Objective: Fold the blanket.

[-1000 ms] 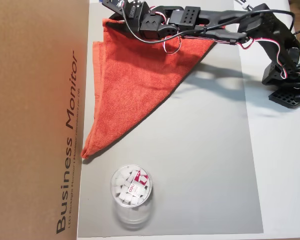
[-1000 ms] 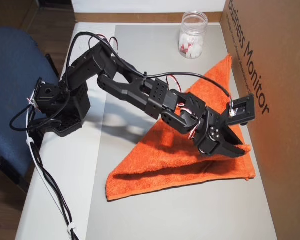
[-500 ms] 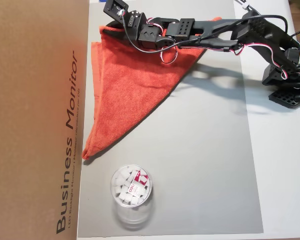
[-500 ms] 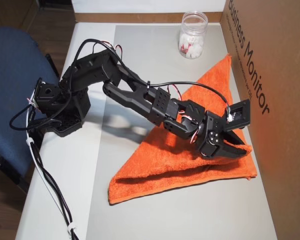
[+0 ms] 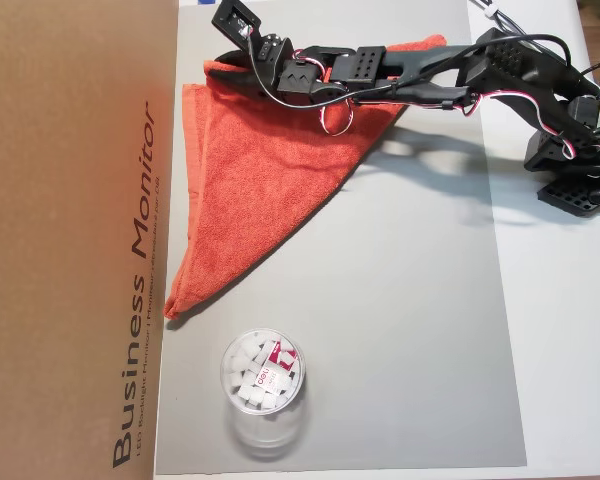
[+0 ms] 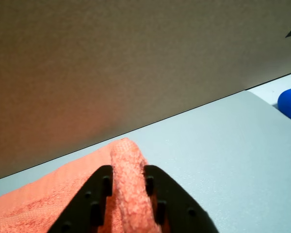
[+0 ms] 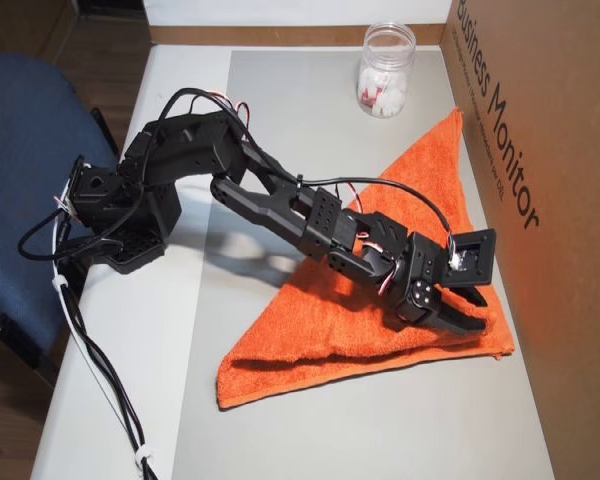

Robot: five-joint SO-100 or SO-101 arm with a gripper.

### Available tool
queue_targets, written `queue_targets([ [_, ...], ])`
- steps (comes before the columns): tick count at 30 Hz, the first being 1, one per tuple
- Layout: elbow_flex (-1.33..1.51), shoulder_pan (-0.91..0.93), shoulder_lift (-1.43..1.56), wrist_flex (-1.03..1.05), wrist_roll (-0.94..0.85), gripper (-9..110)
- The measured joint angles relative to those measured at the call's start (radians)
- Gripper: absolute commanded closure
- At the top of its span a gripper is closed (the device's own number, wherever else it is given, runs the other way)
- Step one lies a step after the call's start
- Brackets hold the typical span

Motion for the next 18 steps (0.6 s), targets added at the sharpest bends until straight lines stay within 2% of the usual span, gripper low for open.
queue_targets([
  [8,0.0,-0.005,0.0,0.0,0.018,80],
  [18,0.0,-0.054,0.003,0.0,0.107,78],
])
